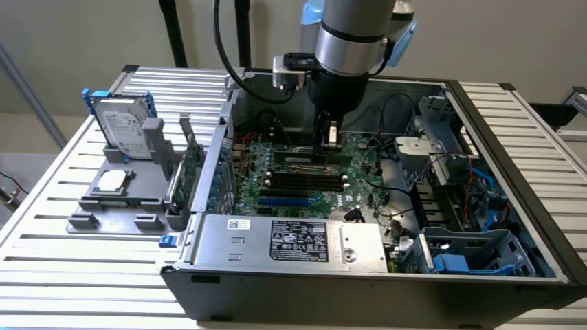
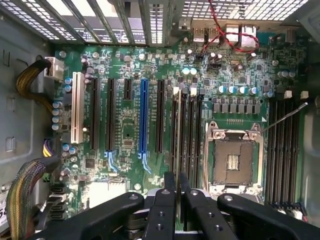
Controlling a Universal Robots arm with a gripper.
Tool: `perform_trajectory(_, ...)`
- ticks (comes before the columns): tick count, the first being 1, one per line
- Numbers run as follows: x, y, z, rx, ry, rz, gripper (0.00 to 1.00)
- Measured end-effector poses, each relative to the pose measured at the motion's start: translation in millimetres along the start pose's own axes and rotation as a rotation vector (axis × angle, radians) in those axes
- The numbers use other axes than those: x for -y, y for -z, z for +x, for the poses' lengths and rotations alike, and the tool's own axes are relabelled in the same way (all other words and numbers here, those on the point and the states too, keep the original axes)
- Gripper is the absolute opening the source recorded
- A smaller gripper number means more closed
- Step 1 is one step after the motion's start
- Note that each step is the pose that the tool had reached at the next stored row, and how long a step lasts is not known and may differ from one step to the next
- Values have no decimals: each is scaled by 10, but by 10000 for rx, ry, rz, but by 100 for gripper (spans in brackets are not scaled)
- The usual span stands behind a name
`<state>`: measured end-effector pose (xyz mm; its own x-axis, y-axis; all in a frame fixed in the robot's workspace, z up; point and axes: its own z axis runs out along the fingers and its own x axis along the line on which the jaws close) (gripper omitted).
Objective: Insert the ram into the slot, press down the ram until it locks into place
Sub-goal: 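Insert the ram into the slot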
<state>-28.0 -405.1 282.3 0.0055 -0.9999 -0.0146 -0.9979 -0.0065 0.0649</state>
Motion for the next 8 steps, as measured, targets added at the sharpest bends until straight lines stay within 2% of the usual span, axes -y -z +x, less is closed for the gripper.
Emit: perform_trajectory(8, 9, -145, 2, 1, -21, 0, 13)
